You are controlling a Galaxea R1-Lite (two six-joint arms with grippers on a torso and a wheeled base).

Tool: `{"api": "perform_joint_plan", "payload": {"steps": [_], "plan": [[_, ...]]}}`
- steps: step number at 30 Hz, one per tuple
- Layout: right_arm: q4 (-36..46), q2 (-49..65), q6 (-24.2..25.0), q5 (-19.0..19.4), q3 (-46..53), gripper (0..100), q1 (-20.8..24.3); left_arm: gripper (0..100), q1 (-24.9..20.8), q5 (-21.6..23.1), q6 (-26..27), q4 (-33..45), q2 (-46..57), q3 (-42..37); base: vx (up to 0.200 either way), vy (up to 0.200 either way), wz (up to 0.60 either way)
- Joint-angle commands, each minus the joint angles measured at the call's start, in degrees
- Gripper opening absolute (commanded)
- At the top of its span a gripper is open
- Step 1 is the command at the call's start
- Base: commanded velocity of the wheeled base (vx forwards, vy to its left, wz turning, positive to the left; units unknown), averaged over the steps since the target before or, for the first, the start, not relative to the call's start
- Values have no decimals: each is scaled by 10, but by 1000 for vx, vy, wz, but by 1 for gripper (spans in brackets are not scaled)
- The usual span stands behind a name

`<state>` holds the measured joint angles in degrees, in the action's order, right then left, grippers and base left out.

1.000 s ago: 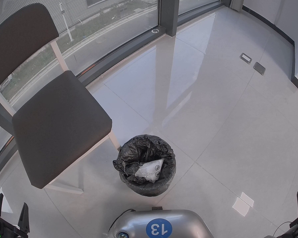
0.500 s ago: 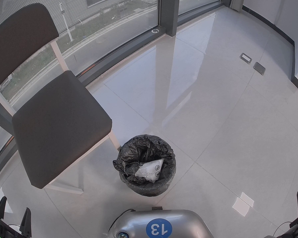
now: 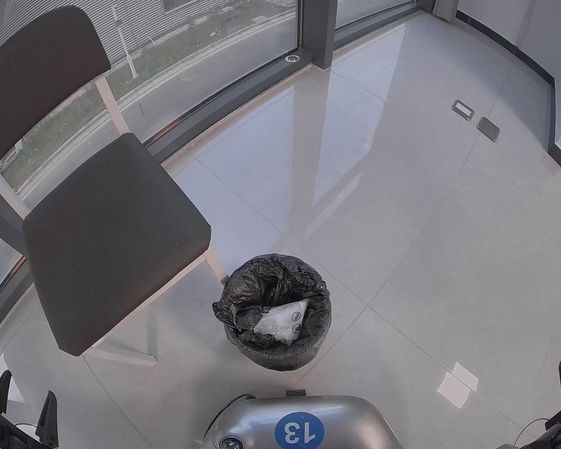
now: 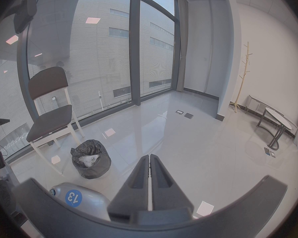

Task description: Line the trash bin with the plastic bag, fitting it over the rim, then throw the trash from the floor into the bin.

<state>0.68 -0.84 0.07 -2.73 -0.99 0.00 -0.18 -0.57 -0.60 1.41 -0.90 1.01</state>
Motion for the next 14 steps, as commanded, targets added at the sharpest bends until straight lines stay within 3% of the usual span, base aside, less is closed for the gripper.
{"api": "perform_joint_plan", "payload": {"steps": [1, 14], "plan": [[0, 8, 0, 0, 8, 0, 0, 100, 0, 0, 0, 0, 7, -5, 0, 0, 0], [0, 8, 0, 0, 8, 0, 0, 100, 0, 0, 0, 0, 7, -5, 0, 0, 0]]}}
